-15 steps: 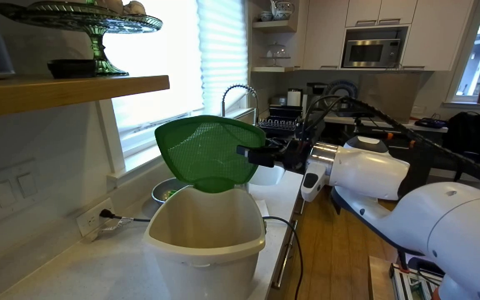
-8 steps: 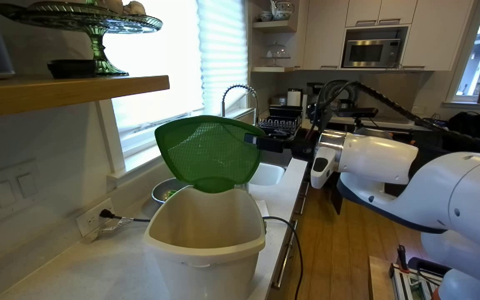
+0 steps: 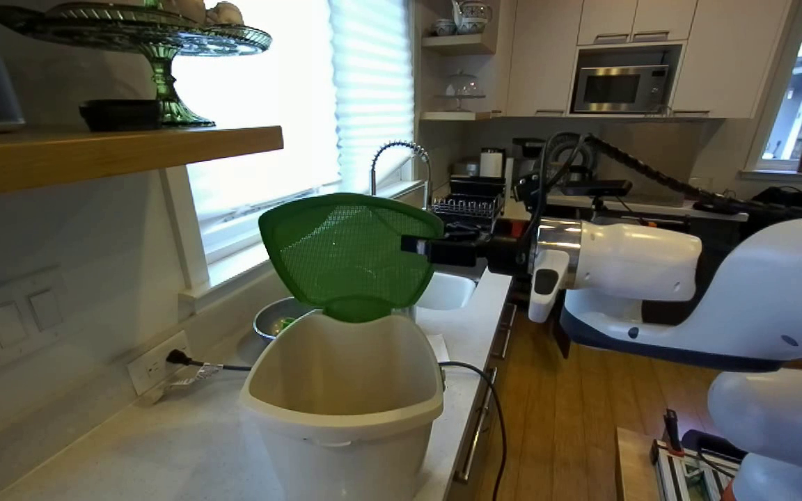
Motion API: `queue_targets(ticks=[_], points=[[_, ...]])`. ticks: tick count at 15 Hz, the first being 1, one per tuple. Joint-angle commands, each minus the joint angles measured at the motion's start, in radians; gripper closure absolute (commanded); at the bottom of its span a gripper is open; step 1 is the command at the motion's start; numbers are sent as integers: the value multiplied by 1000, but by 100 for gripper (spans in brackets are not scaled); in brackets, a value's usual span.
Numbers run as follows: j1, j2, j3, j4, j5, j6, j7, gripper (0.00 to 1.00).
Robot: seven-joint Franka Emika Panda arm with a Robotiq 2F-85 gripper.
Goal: Close the bin
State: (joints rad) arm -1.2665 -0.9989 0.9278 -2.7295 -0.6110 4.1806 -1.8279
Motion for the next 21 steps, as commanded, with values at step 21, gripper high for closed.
queue_targets(ticks=[21], points=[[977, 548, -623, -13, -54, -335, -599, 0]])
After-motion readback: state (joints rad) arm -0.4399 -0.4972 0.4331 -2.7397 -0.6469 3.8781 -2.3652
